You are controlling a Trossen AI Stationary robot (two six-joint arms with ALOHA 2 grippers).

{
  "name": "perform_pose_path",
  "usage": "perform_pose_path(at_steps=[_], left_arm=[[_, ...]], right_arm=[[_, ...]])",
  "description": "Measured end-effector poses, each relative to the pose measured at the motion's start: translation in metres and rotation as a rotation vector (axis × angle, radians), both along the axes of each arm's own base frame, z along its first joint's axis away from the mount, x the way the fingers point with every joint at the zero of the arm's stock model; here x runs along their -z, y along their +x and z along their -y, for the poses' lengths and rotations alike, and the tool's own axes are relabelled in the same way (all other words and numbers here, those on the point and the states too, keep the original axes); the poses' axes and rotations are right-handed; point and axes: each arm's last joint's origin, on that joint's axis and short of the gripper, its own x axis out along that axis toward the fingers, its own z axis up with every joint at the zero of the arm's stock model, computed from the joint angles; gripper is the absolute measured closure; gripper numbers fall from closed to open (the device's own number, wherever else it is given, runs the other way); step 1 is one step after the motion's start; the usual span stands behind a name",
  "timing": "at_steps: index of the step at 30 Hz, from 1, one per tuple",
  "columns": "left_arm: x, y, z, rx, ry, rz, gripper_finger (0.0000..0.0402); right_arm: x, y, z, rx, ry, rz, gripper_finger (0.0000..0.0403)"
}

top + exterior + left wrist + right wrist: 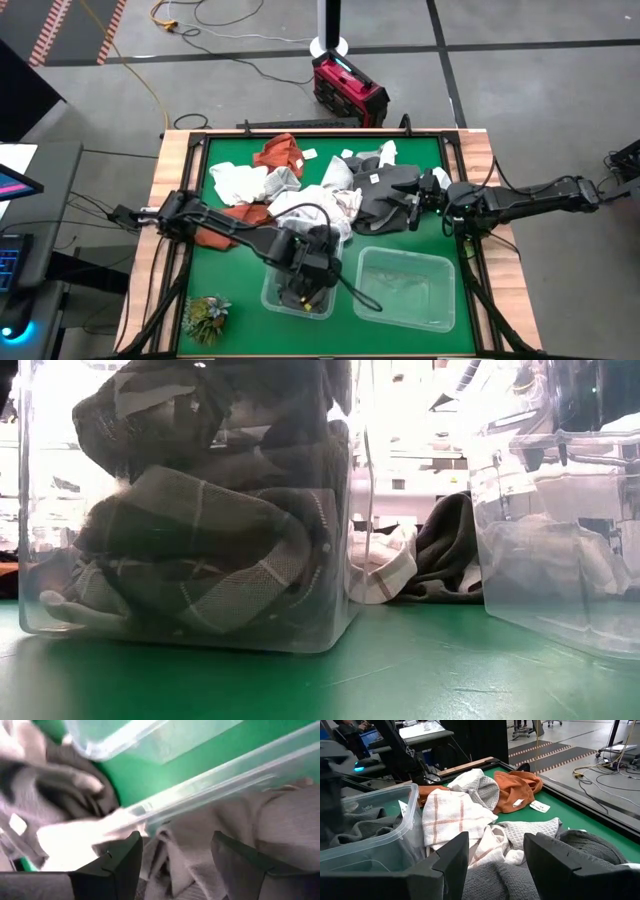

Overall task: Sort towels by color in basket
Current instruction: Put the left dark grey towel into the left transparent bin

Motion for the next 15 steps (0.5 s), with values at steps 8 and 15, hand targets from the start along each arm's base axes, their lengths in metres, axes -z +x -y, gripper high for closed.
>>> perform_pose_path(at_steps=[8,15], left_arm=[[0.061,-0.003,-0.017,-0.107,-0.161,-0.160,0.0175],[0.075,-0.004,-0.014,-0.101,-0.163,-0.156,0.0175]], right_arm=[[0.000,0.000,0.000,0.000,-0.001,-0.004,0.0184],[-0.001,0.000,0.000,0.000,0.000,0.013,0.0184]])
